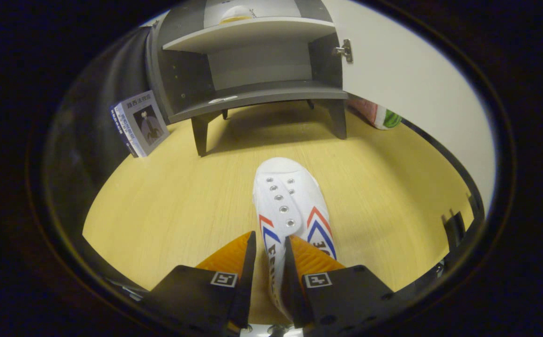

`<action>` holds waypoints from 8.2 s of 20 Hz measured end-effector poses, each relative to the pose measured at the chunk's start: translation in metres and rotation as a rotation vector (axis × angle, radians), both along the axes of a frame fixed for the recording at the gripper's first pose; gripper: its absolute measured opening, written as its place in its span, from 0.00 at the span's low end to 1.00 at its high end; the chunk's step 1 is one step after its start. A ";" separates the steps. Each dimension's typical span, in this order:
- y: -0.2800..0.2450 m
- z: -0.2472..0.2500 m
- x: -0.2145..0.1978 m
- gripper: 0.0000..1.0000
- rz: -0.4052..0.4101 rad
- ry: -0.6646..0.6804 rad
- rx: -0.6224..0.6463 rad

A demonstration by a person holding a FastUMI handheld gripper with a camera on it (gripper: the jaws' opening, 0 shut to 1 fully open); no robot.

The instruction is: Open the shoe cabinet door, grab the shoes and put them into the shoe cabinet, then close the shoe cabinet door.

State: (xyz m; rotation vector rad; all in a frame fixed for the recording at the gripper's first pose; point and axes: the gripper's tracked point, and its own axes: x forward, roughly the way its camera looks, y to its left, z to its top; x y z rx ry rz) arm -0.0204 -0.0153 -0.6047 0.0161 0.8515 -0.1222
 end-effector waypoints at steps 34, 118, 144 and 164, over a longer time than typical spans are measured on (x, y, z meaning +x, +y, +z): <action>0.009 0.152 0.046 0.02 0.066 -0.263 -0.044; -0.096 0.573 -0.116 0.96 -0.043 -0.642 -0.179; -0.267 0.551 0.092 0.95 0.104 -0.657 -0.110; -0.142 0.540 0.096 0.91 0.076 -0.673 -0.120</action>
